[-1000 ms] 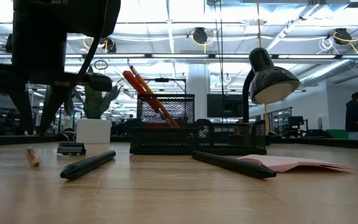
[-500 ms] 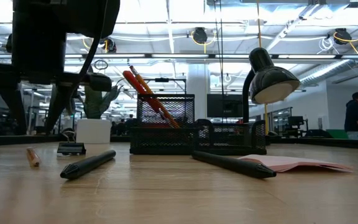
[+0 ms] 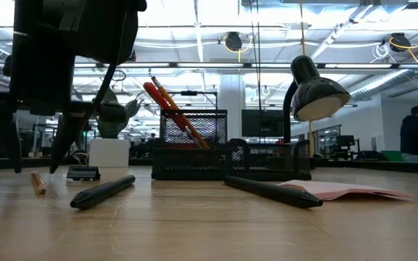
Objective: Pick and place office supplies into organizer
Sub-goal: Put the orange pencil into the desk organizer
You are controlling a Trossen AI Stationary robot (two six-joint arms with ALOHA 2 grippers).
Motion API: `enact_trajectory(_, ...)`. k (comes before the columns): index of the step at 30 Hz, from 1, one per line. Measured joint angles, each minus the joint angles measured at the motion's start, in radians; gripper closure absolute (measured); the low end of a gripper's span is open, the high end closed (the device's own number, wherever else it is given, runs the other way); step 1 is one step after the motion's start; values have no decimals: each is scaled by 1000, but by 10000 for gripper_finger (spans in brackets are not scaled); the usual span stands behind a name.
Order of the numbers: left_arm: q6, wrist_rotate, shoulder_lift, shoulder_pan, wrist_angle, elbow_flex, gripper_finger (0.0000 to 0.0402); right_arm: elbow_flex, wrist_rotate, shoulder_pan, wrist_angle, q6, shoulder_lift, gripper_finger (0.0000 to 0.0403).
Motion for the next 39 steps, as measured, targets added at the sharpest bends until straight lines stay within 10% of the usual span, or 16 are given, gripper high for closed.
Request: enact_trajectory(39, 29, 2, 0, 33, 61, -31, 248, 0, -2, 0, 0, 11, 0, 291)
